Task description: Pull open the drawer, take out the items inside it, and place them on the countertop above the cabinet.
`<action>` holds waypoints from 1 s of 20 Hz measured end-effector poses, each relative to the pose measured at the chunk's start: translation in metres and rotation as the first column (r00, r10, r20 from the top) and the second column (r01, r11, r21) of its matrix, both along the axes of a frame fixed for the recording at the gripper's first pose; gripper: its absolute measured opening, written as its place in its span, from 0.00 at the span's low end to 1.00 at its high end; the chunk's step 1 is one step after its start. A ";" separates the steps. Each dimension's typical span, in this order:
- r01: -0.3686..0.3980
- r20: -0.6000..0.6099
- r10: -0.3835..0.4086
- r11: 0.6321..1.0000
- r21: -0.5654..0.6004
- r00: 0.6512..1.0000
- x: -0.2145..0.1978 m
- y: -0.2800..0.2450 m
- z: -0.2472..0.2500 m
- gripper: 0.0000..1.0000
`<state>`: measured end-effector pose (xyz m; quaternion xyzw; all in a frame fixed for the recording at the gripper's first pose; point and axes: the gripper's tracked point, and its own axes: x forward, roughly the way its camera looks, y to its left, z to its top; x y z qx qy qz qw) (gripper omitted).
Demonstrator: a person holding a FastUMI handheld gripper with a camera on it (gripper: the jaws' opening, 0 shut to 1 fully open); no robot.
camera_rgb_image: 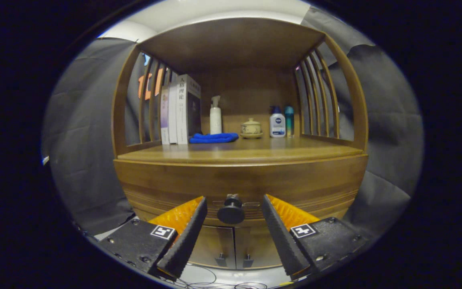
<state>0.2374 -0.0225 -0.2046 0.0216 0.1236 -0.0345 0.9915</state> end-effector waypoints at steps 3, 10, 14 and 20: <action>-0.003 -0.013 0.003 0.999 0.040 1.000 0.014 0.003 -0.012 0.73; 0.035 -0.035 -0.033 0.996 0.076 0.999 0.022 0.006 -0.023 0.48; 0.035 -0.058 -0.028 0.992 0.121 0.998 0.019 0.005 -0.024 0.39; 0.045 -0.075 -0.035 0.990 0.136 0.997 0.018 0.006 -0.025 0.36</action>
